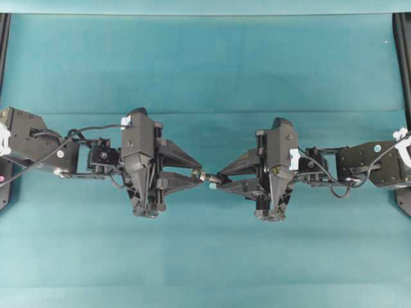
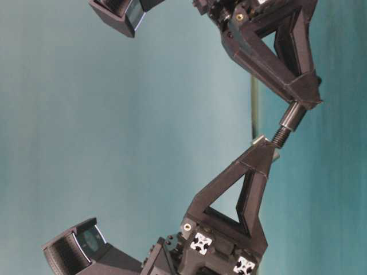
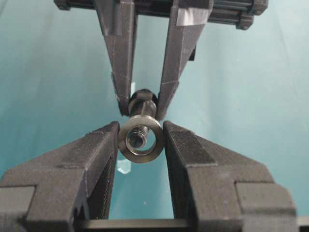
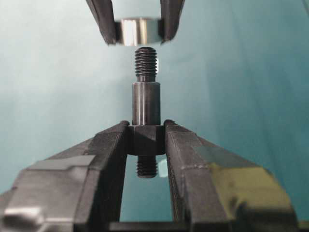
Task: Insert the washer onto the shaft with both hands.
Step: 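Bring the held washer and shaft together, aligning washer over shaft tip, then push the washer with the left gripper down the shaft toward the hex, then open the left gripper to release the washer on the shaft, then withdraw the left gripper away while right gripper holds the shaft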
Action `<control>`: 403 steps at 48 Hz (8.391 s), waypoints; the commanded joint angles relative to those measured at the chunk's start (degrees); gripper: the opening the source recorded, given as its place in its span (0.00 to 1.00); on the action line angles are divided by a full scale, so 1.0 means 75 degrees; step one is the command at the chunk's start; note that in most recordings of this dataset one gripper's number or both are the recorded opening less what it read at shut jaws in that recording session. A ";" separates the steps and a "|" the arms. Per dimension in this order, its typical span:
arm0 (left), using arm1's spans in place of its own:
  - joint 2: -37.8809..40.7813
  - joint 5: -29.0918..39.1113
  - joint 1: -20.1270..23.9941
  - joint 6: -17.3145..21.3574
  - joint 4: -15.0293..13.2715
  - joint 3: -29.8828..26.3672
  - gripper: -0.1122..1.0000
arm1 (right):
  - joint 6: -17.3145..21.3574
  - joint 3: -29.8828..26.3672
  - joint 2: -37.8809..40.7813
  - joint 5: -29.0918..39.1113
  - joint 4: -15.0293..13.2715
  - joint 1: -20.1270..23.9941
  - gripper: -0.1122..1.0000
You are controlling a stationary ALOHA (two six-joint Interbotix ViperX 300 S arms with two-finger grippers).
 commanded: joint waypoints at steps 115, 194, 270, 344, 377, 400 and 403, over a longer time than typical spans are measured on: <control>0.0703 0.0621 -0.0176 -0.0059 0.0012 -0.0832 0.42 | 0.0023 -0.0352 0.0094 -0.0105 0.0223 0.0012 0.11; -0.0316 0.2484 -0.0094 0.0000 0.0012 -0.0270 0.69 | 0.0000 -0.0211 0.0023 -0.0047 0.0211 0.0012 0.10; -0.0469 0.2590 -0.0199 0.0023 0.0000 -0.0035 0.69 | -0.0012 -0.0211 0.0012 0.0398 0.0176 0.0023 0.11; -0.0445 0.2578 -0.0199 0.0000 0.0012 -0.0035 0.69 | 0.0000 -0.0211 0.0012 0.0398 0.0176 0.0023 0.10; -0.0434 0.2578 -0.0199 0.0000 0.0000 -0.0035 0.69 | 0.0000 -0.0211 0.0012 0.0398 0.0176 0.0023 0.10; -0.0410 0.2496 -0.0199 0.0000 0.0012 -0.0094 0.69 | 0.0000 -0.0211 0.0012 0.0398 0.0176 0.0023 0.10; -0.0410 0.2426 -0.0199 0.0023 0.0012 -0.0094 0.71 | 0.0000 -0.0211 0.0012 0.0398 0.0176 0.0023 0.10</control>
